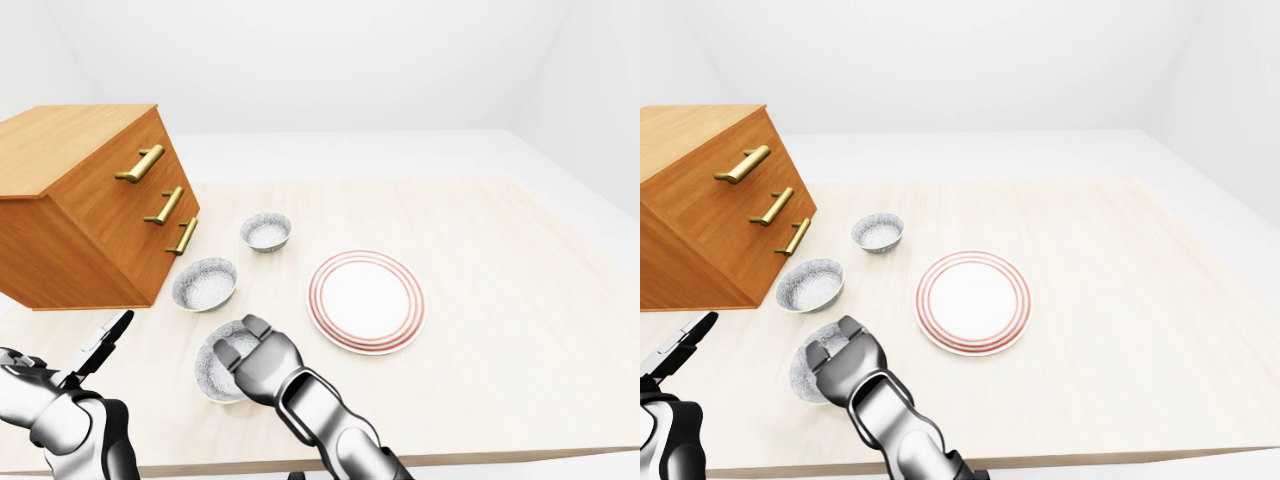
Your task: Put the bowl at the front on the plate.
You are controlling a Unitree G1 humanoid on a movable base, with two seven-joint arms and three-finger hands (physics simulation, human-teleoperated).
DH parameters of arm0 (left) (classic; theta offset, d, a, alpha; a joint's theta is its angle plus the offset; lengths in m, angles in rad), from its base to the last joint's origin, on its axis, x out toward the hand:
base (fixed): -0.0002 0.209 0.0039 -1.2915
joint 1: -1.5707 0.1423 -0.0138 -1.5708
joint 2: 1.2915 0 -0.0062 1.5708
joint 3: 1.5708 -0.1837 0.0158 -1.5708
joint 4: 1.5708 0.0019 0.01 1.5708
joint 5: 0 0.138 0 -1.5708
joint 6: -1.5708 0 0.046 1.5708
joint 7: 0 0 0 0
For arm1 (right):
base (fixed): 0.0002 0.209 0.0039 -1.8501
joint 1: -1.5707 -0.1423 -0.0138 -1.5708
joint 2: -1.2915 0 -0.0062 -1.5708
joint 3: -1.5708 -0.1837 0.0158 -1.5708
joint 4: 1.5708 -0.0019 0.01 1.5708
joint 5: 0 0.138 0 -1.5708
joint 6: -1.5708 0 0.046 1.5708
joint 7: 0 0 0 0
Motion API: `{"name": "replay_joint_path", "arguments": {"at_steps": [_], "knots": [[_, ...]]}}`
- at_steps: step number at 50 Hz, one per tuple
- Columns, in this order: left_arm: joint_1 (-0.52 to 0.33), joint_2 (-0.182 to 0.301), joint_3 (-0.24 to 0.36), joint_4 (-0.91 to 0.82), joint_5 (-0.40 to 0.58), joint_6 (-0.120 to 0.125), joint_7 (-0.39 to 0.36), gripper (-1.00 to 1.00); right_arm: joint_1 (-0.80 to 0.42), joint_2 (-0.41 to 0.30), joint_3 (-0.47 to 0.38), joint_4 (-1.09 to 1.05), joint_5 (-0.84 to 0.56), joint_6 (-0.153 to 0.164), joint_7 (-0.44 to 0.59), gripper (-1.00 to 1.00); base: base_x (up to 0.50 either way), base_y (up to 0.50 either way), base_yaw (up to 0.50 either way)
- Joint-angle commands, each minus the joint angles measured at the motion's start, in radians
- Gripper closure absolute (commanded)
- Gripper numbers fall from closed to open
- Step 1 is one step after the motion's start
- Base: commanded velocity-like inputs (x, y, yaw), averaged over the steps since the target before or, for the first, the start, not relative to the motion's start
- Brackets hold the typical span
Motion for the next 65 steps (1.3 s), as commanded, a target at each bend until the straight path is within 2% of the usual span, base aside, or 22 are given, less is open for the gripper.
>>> {"name": "replay_joint_path", "arguments": {"at_steps": [1,14,27,44,49,56,65], "knots": [[0.000,0.000,0.000,0.000,0.000,0.000,0.000,-1.00,0.006,-0.010,-0.004,-0.004,0.001,0.000,0.000,-1.00,0.00,0.00,0.00],[-0.002,0.000,-0.001,0.011,0.001,0.000,0.000,-1.00,0.003,-0.010,-0.002,0.000,-0.003,0.000,0.000,-1.00,0.00,0.00,0.00],[-0.008,0.006,0.004,0.005,-0.025,0.000,0.000,-1.00,-0.007,0.027,0.018,0.055,0.057,0.000,0.000,-1.00,0.00,0.00,0.00],[-0.001,0.004,0.005,-0.011,-0.020,0.000,0.000,-1.00,-0.018,0.058,-0.019,0.135,0.130,0.000,0.000,-1.00,0.00,0.00,0.00],[-0.003,0.005,0.005,-0.009,-0.020,0.000,0.000,-1.00,-0.031,0.057,-0.031,0.158,0.144,0.000,0.000,-1.00,0.00,0.00,0.00],[-0.002,0.004,0.006,-0.017,-0.020,0.000,0.000,-1.00,-0.082,0.089,-0.064,0.234,0.152,0.000,0.000,-1.00,0.00,0.00,0.00],[-0.009,0.007,0.001,0.010,-0.016,0.000,0.000,-1.00,-0.065,0.090,-0.071,0.210,0.146,0.000,0.000,-1.00,0.00,0.00,0.00]]}}
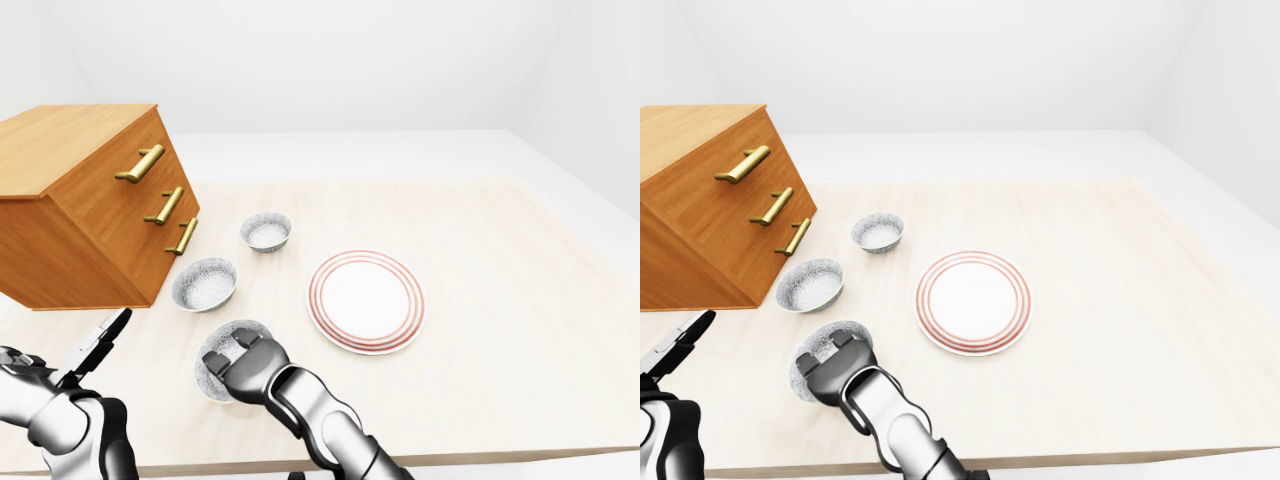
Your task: Put the bowl at the front on the plate.
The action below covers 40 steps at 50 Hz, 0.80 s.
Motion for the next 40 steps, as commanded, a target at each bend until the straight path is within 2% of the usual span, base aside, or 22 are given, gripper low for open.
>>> {"name": "replay_joint_path", "arguments": {"at_steps": [1,10,35,36,37,40], "knots": [[-0.005,0.003,-0.003,0.017,0.001,0.000,0.000,-1.00,0.000,0.007,-0.014,0.008,0.006,0.000,0.000,-1.00,0.00,0.00,0.00],[0.007,-0.001,0.007,-0.030,-0.008,0.000,0.000,-1.00,-0.009,0.010,-0.018,0.081,0.039,0.000,0.000,-1.00,0.00,0.00,0.00],[-0.001,0.001,0.001,0.000,-0.003,0.000,0.000,-1.00,-0.043,0.031,-0.071,0.238,0.083,0.000,0.000,-1.00,0.00,0.00,0.00],[0.000,0.000,0.000,0.001,-0.002,0.000,0.000,-1.00,-0.042,0.027,-0.069,0.227,0.079,0.000,0.000,0.22,0.00,0.00,0.00],[0.000,0.001,0.001,-0.001,-0.003,0.000,0.000,-1.00,-0.039,0.026,-0.067,0.218,0.079,0.000,0.000,1.00,0.00,0.00,0.00],[-0.001,0.001,0.000,-0.001,-0.002,0.000,0.000,-1.00,-0.034,0.021,-0.064,0.193,0.078,0.000,0.000,1.00,0.00,0.00,0.00]]}}
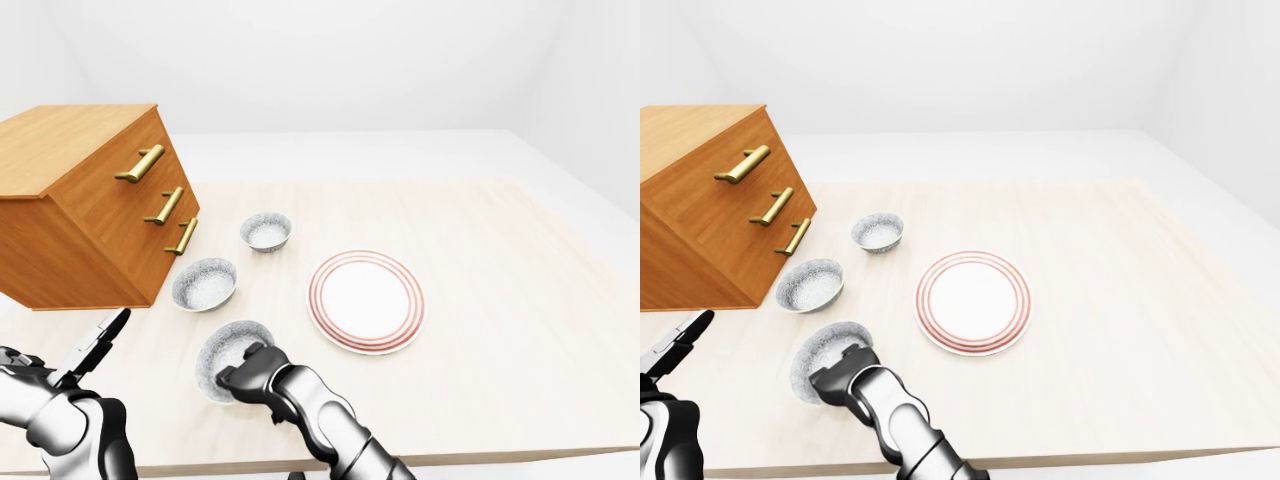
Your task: Put the bowl at the front on the plate.
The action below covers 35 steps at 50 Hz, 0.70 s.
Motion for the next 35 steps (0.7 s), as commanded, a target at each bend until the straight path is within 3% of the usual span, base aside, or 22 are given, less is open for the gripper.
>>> {"name": "replay_joint_path", "arguments": {"at_steps": [1,25,35], "knots": [[-0.001,0.001,-0.002,0.002,0.001,0.000,0.000,-1.00,0.014,-0.012,0.001,0.003,0.005,0.000,0.000,1.00,0.00,0.00,0.00],[-0.002,0.001,-0.003,0.009,0.001,0.000,0.000,-1.00,0.040,-0.072,-0.004,-0.230,-0.137,0.000,0.000,1.00,0.00,0.00,0.00],[-0.001,0.001,-0.004,0.007,0.005,0.000,0.000,-1.00,0.060,-0.112,-0.019,-0.451,-0.168,0.000,0.000,1.00,0.00,0.00,0.00]]}}
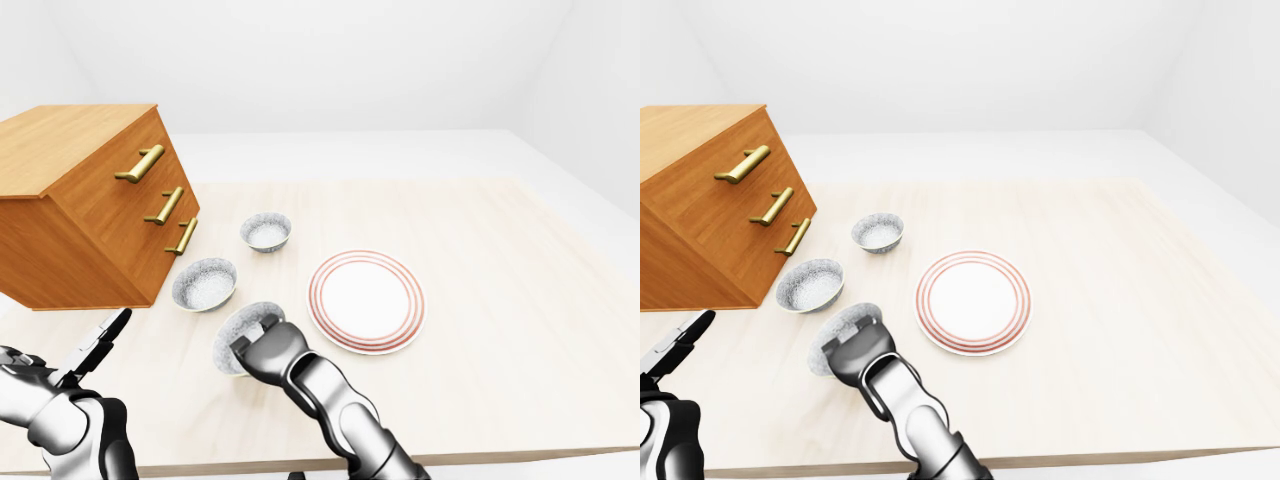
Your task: Put the bowl at the front on the plate.
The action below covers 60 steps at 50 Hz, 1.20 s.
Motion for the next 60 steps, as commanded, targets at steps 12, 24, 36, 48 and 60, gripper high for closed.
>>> {"name": "replay_joint_path", "arguments": {"at_steps": [12,24,36,48,60], "knots": [[0.000,-0.001,-0.004,0.007,0.008,0.000,0.000,-1.00,0.022,-0.058,-0.043,-0.339,-0.023,-0.002,0.000,1.00,0.00,0.00,0.00],[0.000,0.000,-0.001,-0.001,0.009,0.000,0.000,-1.00,0.057,-0.101,-0.076,-0.396,-0.037,0.026,0.000,1.00,0.00,0.00,0.00],[0.005,-0.004,0.009,-0.024,0.007,0.000,0.000,-1.00,0.039,-0.133,-0.163,-0.456,-0.101,0.041,0.000,1.00,0.00,0.00,0.00],[-0.002,-0.003,0.001,-0.001,0.009,0.000,0.000,-1.00,0.069,-0.166,-0.217,-0.464,-0.101,0.083,0.000,1.00,0.00,0.00,0.00],[-0.003,0.000,-0.007,0.015,0.009,0.000,0.000,-1.00,0.103,-0.181,-0.233,-0.411,-0.102,0.153,-0.147,1.00,0.00,0.00,0.00]]}}
